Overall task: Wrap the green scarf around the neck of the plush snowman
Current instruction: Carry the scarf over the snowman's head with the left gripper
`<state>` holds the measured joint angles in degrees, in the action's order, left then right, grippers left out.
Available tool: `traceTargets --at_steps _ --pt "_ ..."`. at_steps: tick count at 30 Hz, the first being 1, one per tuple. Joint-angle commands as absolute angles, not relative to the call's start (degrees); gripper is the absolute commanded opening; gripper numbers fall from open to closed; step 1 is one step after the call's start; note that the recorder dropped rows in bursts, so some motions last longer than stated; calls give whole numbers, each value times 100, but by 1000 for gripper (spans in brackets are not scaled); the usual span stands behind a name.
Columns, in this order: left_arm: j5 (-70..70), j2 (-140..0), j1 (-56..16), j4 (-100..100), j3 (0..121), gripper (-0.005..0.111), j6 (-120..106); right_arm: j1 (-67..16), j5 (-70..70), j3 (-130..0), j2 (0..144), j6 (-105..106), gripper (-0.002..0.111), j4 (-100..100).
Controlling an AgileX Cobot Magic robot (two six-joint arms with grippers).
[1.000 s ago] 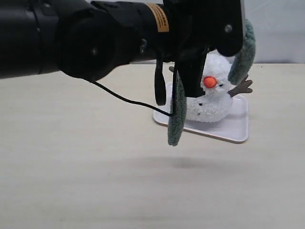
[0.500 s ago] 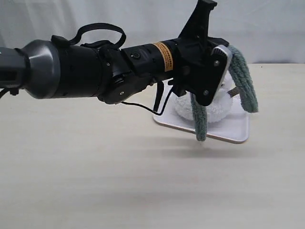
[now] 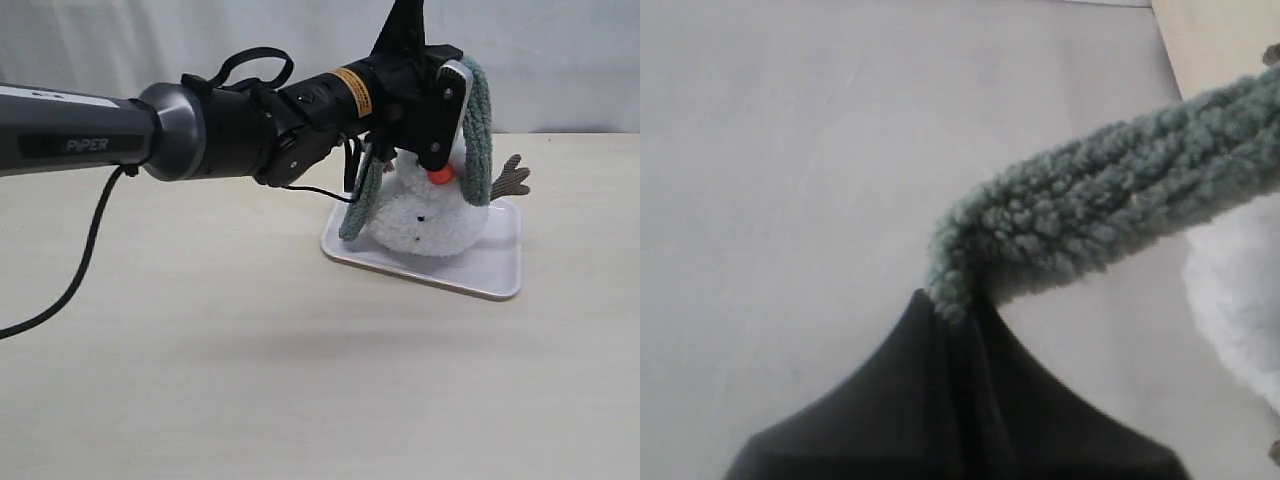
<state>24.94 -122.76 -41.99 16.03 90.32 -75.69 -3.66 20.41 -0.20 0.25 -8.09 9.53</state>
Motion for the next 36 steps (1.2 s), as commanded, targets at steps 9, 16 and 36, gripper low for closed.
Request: traceTargets --at_steps 9,16,36 --pt "3154 -12836 -4198 1579 9503 0 -6399 -337 2002 0 0 -820 4 940" --pt "3396 -12885 -4198 1579 9503 0 -5133 -337 2002 0 0 -820 4 940" --pt "3323 -13335 -4198 1419 9697 32 -5089 -337 2002 0 0 -820 4 940"
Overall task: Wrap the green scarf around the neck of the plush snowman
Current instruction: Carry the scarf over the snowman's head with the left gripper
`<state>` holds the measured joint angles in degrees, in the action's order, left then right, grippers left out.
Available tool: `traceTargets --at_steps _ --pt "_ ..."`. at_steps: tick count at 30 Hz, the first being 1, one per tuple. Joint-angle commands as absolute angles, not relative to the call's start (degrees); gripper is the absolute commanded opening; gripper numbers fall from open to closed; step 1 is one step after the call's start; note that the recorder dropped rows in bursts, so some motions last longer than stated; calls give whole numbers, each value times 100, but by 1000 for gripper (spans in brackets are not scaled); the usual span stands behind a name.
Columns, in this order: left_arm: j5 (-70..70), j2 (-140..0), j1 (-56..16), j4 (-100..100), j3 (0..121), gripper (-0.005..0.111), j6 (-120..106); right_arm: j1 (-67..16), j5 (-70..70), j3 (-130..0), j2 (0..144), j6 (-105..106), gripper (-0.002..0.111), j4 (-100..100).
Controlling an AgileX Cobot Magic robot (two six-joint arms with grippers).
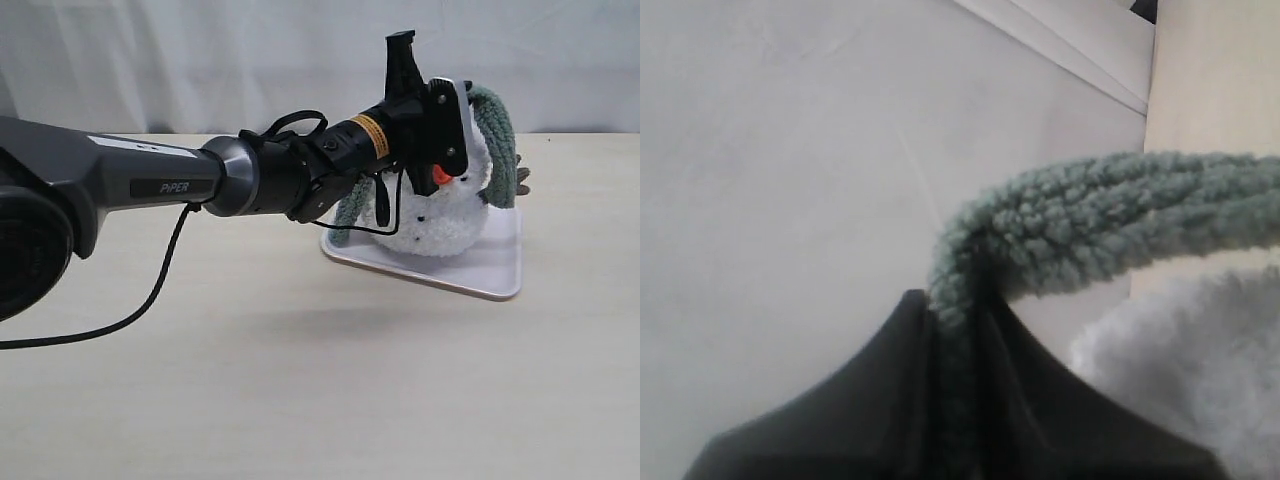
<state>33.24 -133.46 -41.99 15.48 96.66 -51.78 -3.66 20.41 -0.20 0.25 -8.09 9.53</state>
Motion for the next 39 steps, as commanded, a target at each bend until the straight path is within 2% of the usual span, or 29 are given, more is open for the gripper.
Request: traceTargets --at_steps 1,3,6,23,26,30,39 --pt "3323 -13335 -4222 1446 9697 38 -5074 -337 2002 0 0 -820 4 940" --pt "3334 -13335 -4271 1435 9697 47 -5074 -337 2002 0 0 -820 4 940" --pt "3332 -13335 -4424 1446 9697 52 -5074 -337 2002 0 0 -820 4 940" --pt "3311 -13325 -4601 855 9697 51 -5104 -337 2002 0 0 -820 4 940" --pt "3219 -13301 -4673 -141 9697 51 -5119 -337 2002 0 0 -820 4 940" --pt "2392 -13146 -4660 -1229 9697 51 -5119 -337 2002 0 0 -820 4 940" --pt "706 -12739 -4671 -1280 9697 51 -5265 -337 2002 0 0 -820 4 940"
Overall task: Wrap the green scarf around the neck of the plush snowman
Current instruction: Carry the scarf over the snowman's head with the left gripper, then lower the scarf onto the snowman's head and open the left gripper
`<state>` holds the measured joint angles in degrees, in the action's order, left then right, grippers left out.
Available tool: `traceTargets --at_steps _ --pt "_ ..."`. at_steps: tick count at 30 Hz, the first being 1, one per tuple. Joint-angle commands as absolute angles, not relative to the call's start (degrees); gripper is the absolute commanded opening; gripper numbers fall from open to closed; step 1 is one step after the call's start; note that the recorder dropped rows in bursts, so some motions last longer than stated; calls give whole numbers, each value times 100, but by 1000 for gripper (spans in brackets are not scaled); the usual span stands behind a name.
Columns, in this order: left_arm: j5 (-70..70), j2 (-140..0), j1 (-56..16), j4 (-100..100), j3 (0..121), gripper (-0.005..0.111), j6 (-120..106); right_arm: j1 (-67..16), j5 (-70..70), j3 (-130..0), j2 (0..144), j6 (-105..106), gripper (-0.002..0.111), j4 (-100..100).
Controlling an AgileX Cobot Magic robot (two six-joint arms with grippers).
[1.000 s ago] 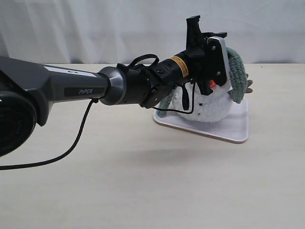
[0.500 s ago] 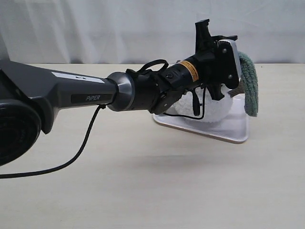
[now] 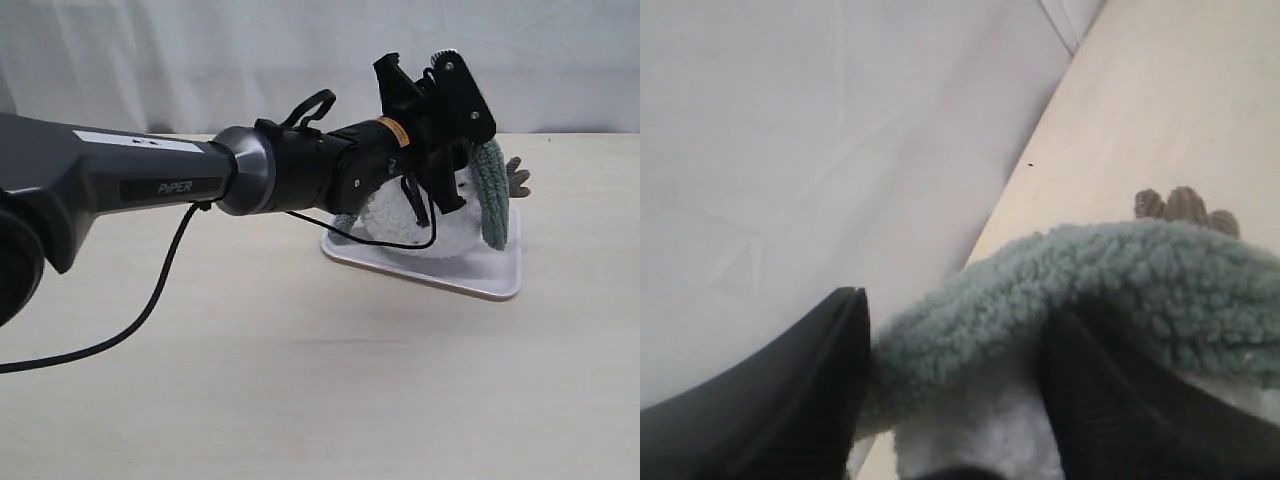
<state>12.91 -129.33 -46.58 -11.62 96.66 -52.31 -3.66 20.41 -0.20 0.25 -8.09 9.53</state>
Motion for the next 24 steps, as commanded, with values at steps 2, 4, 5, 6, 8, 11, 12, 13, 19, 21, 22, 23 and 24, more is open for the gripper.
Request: traceTargets --at_steps 2,4,5,6,8,11,12,13,19,21,22,23,24 --pt "455 -12625 -4660 -1283 9697 51 -5265 -337 2002 0 0 -820 4 940" --pt "63 -12478 -4660 -1283 9697 51 -5265 -337 2002 0 0 -820 4 940" --pt "-256 -12393 -4660 -1283 9733 51 -5253 -337 2002 0 0 -820 4 940" --pt "-404 -12368 -4660 -1283 9781 51 -5244 -337 2002 0 0 -820 4 940" --pt "-848 -12351 -4660 -1283 9947 51 -5170 -337 2002 0 0 -820 4 940" --pt "-1321 -12351 -4660 -1292 10106 51 -5069 -337 2002 0 0 -820 4 940" --pt "-1388 -12351 -4660 -1292 10150 51 -5056 -337 2002 0 0 -820 4 940" --pt "-1418 -12351 -4660 -1292 10231 51 -5044 -337 2002 0 0 -820 4 940" --pt "-1824 -12184 -4672 -1278 10617 51 -4476 -337 2002 0 0 -820 4 940" --pt "-2237 -12060 -4672 -1278 10617 51 -4465 -337 2002 0 0 -820 4 940" --pt "-2488 -11990 -4672 -1268 10617 51 -4398 -337 2002 0 0 -820 4 940" --pt "-2772 -11916 -4662 -1255 10617 48 -4282 -337 2002 0 0 -820 4 940" --pt "-2958 -11858 -4662 -1236 10617 43 -4195 -337 2002 0 0 -820 4 940"
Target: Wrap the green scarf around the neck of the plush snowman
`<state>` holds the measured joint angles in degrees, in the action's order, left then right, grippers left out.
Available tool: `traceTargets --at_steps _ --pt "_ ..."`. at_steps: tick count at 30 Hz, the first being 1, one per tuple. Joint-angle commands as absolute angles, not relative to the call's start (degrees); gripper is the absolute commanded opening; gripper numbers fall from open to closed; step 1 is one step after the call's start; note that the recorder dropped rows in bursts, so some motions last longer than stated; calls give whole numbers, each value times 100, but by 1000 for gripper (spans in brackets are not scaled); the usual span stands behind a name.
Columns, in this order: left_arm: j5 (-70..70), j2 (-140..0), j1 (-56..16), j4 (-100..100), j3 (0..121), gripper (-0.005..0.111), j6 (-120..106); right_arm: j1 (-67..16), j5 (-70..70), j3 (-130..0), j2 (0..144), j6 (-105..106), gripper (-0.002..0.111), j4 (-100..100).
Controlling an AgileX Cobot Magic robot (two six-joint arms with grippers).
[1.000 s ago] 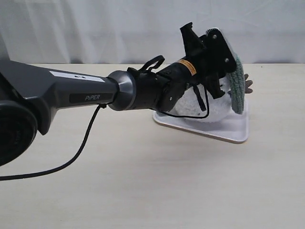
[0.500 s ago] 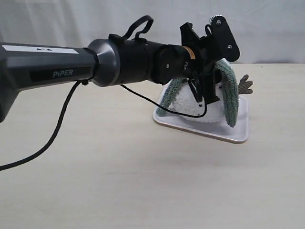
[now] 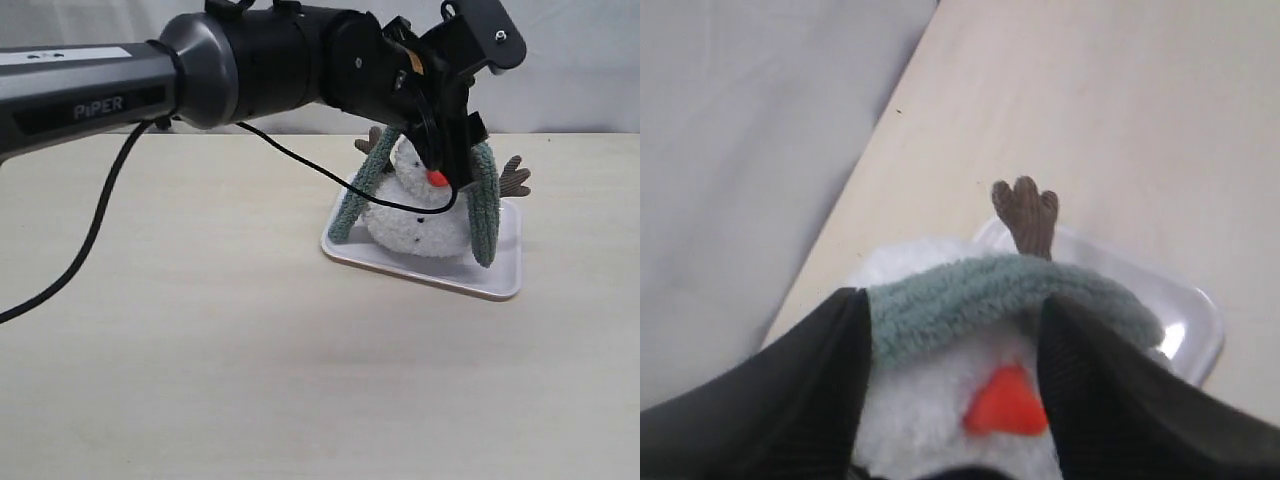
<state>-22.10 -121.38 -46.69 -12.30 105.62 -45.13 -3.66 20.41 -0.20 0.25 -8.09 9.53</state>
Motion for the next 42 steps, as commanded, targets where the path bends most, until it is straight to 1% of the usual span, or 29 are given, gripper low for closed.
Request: traceTargets --at_steps 1,5,6,7,10,18,22,31,42 --pt "-3176 -11779 -4662 -1151 10617 37 -4091 -337 2002 0 0 -820 4 940" --pt "-3966 -11487 -4662 -426 10617 8 -3342 -337 2002 0 0 -820 4 940" --pt "-4117 -11448 -4662 -275 10606 2 -3224 -337 2002 0 0 -820 4 940" --pt "-4283 -11376 -4662 -177 10590 0 -3154 -337 2002 0 0 -820 4 940" --pt "-4402 -11082 -4662 -107 10322 0 -3035 -337 2002 0 0 -820 4 940" --pt "-3426 -9940 -4662 -118 8894 0 -2858 -337 2002 0 0 -820 4 940" --pt "-3195 -9366 -4662 -118 8232 0 -2818 -337 2002 0 0 -820 4 940" --pt "-2770 -8102 -4662 -118 7273 0 -2497 -337 2002 0 0 -820 4 940" --pt "-2167 -6311 -4662 -693 5914 0 -2344 -337 2002 0 0 -820 4 940"
